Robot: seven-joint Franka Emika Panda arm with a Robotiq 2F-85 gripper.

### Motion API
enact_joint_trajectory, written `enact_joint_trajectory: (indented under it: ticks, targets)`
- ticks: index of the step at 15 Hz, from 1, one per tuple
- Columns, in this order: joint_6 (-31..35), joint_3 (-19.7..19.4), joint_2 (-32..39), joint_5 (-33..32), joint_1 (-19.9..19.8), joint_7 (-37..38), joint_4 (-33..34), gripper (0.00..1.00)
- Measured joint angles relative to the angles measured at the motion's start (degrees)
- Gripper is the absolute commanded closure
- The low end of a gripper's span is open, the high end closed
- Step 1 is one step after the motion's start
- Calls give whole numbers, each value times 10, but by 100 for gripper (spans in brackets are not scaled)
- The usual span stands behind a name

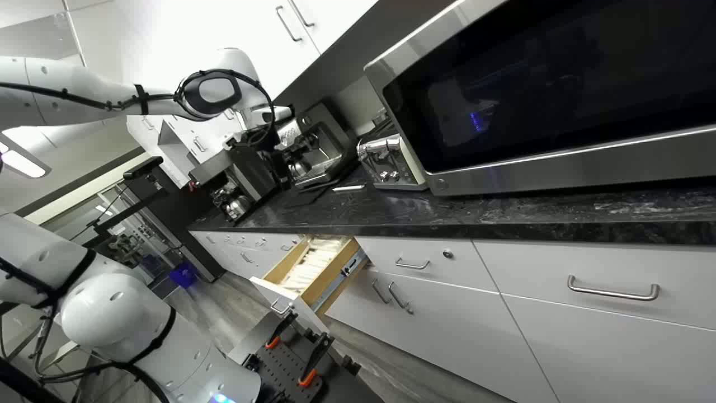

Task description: Put the straw in the drawer

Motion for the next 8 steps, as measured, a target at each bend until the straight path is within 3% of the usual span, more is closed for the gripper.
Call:
enact_joint_trajectory:
  ticks: [8]
  targets:
    - [11, 6, 0, -2, 1, -19, 0, 0]
